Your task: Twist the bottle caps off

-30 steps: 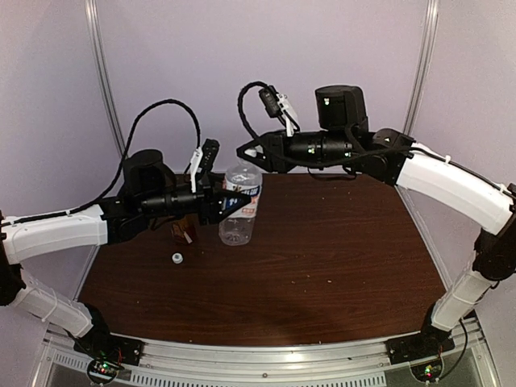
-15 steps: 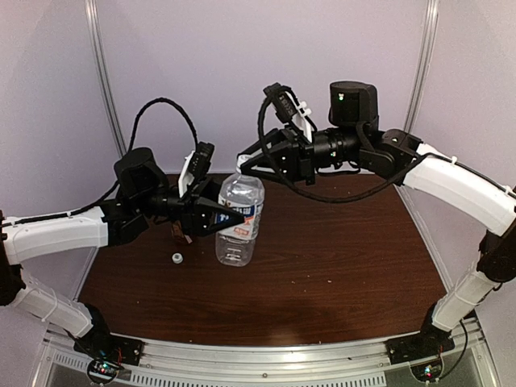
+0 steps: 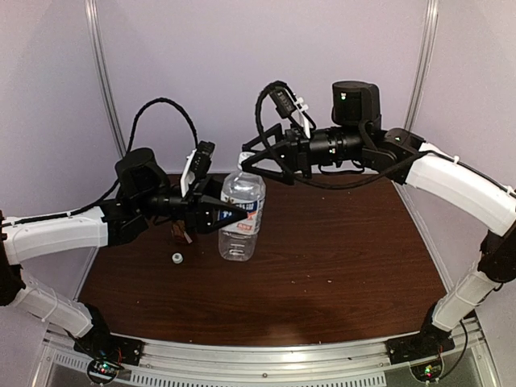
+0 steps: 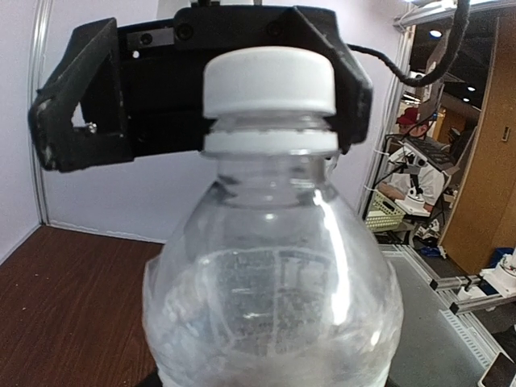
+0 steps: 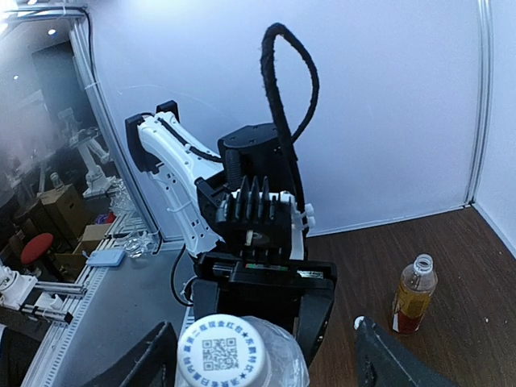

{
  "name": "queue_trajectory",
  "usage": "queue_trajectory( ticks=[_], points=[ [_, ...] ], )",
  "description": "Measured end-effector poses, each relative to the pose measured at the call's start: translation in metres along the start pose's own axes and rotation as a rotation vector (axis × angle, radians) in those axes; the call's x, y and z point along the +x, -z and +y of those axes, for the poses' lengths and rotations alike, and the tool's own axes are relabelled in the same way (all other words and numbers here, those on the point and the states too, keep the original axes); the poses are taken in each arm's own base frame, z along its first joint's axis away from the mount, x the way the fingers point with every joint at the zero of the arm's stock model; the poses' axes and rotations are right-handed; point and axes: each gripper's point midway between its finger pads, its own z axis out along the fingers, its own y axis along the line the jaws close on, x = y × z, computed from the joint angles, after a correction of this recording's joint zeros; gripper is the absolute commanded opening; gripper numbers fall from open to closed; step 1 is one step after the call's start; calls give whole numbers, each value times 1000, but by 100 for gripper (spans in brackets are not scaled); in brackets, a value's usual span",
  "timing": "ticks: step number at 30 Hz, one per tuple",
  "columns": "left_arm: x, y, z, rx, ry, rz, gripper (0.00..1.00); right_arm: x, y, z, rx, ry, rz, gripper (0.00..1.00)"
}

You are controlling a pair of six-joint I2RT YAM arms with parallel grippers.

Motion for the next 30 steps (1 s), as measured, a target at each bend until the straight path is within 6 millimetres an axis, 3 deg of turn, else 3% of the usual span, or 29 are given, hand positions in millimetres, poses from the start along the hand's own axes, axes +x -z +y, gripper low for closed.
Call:
queue_trajectory(
  ticks=[10,20,25,30],
  points=[
    [10,4,41,-231,6,30,35,-11,11,-21,179,-78,-36,83],
    [13,13,68,-395,11,36,35,-25,25,-58,488,-208,-89,86],
    [14,16,75,-439,13,38,35,-12,15,-69,535,-249,-60,78],
    [16,18,79,-464,18,44,35,11,3,-80,554,-289,-6,59]
  ],
)
